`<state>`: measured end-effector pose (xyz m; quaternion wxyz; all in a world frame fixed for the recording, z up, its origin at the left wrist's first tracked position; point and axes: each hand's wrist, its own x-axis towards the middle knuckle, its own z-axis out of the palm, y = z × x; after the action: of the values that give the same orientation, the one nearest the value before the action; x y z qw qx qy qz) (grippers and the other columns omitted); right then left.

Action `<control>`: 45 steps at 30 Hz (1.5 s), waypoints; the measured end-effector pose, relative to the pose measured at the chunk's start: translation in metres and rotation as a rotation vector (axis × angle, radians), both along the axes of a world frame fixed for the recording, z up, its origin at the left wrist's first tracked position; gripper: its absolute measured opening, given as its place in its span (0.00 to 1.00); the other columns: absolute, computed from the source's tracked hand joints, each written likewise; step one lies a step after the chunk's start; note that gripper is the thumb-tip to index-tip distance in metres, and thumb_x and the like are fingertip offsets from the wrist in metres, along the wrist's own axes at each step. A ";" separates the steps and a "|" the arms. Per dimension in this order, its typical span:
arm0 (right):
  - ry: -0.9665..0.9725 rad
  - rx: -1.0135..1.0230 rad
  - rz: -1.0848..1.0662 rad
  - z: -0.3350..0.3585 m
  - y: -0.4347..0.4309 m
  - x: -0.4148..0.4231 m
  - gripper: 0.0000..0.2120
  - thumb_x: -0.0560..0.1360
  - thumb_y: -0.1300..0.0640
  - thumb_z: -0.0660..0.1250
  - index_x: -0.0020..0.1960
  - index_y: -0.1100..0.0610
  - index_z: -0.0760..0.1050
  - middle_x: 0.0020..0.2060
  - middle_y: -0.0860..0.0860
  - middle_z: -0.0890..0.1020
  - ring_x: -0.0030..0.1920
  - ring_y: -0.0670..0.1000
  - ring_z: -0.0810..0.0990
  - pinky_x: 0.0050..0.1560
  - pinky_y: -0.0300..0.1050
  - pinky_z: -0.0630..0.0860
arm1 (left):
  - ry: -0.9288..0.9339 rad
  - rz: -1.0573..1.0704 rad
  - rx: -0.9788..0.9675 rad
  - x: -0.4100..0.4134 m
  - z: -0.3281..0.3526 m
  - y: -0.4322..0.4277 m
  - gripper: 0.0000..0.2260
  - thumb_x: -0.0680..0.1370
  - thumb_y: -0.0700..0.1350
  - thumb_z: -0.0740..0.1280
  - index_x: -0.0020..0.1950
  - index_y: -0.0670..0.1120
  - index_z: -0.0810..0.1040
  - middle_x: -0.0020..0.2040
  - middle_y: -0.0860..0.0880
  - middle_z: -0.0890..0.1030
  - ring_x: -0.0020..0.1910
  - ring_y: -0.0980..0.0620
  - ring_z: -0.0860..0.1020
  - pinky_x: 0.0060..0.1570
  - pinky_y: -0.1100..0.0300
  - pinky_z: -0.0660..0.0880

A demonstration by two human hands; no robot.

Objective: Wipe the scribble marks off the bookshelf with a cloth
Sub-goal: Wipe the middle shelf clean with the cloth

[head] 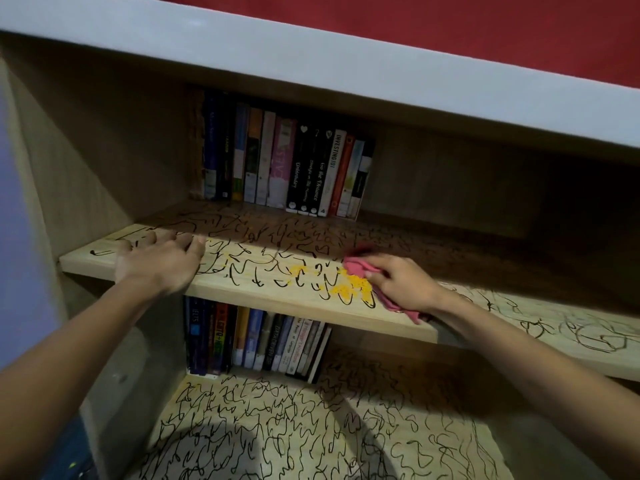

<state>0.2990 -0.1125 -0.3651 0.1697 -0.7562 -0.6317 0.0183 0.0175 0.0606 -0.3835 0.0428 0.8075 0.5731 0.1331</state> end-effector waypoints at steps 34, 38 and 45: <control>0.267 -0.187 0.002 0.029 0.014 0.017 0.21 0.79 0.43 0.54 0.68 0.49 0.68 0.62 0.47 0.75 0.56 0.48 0.78 0.54 0.40 0.72 | 0.044 -0.023 -0.032 -0.002 0.002 0.002 0.24 0.83 0.57 0.41 0.78 0.53 0.55 0.79 0.49 0.53 0.77 0.47 0.51 0.74 0.44 0.47; 0.257 -0.103 0.095 0.015 0.015 -0.005 0.18 0.81 0.49 0.58 0.70 0.49 0.69 0.61 0.49 0.78 0.54 0.49 0.79 0.52 0.36 0.74 | 0.051 -0.022 -0.033 -0.002 0.002 0.003 0.25 0.83 0.57 0.40 0.78 0.52 0.55 0.79 0.49 0.53 0.77 0.46 0.51 0.73 0.44 0.48; 0.135 -0.178 0.374 0.020 0.005 -0.033 0.22 0.75 0.68 0.62 0.66 0.54 0.74 0.70 0.44 0.70 0.68 0.41 0.67 0.65 0.31 0.64 | 0.044 -0.024 -0.046 -0.003 0.002 0.001 0.24 0.83 0.57 0.40 0.78 0.53 0.54 0.79 0.50 0.52 0.78 0.47 0.50 0.74 0.44 0.47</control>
<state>0.2655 -0.1073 -0.3456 0.1377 -0.6350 -0.7440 0.1558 0.0150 0.0619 -0.3813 0.0502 0.8158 0.5671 0.1015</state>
